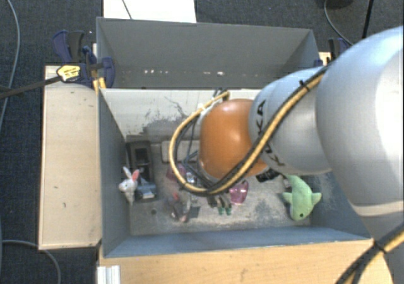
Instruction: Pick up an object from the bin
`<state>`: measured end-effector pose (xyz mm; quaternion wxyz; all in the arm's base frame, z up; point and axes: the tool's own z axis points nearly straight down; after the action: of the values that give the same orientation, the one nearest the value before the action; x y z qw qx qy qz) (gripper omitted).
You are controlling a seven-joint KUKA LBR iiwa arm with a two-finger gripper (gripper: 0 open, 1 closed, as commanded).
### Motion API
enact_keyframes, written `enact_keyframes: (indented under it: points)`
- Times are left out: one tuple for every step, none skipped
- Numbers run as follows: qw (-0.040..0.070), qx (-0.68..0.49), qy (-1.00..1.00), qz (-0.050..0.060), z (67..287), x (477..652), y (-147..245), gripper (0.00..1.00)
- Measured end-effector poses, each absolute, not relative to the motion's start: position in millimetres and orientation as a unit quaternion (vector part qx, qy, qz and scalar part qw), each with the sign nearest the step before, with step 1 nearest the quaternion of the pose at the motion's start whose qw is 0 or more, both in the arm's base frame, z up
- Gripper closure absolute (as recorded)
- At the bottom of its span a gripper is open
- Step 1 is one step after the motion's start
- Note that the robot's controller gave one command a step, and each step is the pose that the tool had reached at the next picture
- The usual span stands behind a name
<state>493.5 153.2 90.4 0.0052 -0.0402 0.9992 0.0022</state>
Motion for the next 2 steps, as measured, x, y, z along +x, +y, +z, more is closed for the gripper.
enact_keyframes:
  points:
    - [0.005, -0.039, 0.999, 0.002, 90, 493.5, 153, 1.00]
    - [0.004, -0.048, 0.999, 0.002, 126, 497.3, 152, 1.00]
